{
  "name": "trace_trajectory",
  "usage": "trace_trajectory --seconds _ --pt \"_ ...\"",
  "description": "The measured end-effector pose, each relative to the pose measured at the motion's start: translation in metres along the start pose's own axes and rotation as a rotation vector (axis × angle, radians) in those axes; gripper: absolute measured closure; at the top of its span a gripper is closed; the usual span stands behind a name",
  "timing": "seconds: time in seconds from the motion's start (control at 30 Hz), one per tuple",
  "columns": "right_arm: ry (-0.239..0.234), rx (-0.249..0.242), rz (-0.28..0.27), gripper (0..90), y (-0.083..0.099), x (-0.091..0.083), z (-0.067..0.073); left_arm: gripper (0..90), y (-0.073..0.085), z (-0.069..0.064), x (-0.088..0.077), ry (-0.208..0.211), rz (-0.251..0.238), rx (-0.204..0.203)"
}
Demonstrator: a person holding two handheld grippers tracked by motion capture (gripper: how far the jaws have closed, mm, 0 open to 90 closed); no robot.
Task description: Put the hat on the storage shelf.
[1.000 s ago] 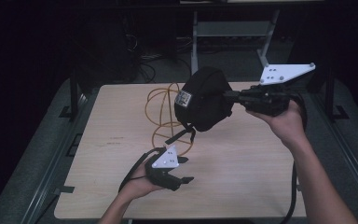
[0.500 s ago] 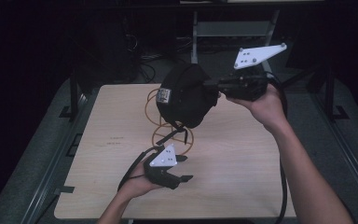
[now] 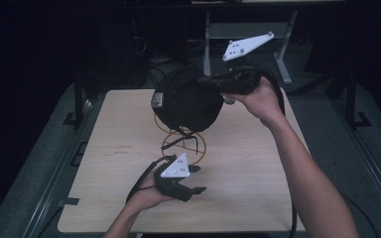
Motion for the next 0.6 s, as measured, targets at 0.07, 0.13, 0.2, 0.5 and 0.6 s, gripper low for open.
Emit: trace_trajectory --seconds 0.07,0.13,0.2,0.5,0.6 --pt "0.000 -0.004 0.005 89.8 -0.003 0.004 -0.002 36.6 0.000 0.000 0.000 0.002 0.001 -0.002" --pt "0.000 -0.004 0.002 89.8 -0.007 0.010 -0.003 36.6 0.000 0.000 -0.001 0.003 -0.002 -0.004" --pt "-0.004 -0.001 0.005 89.9 -0.010 0.015 -0.005 36.6 0.000 0.000 -0.002 0.003 -0.006 -0.006" --pt "-0.018 0.014 0.035 90.0 -0.017 0.050 -0.010 36.6 0.001 -0.001 -0.001 0.009 0.006 0.020" --pt "-0.020 0.025 0.049 90.0 -0.018 0.060 -0.012 36.6 0.000 -0.001 -0.001 0.008 0.003 0.017"
Point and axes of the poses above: each handheld gripper's, and its own axes: x roughly forward along the jaws, y roughly out of its underside, z roughly to its left, the point moved 10 cm from there along x, roughly forward along the jaws, and after that the axes turned 5 degrees about -y, right-handed, at the moved point
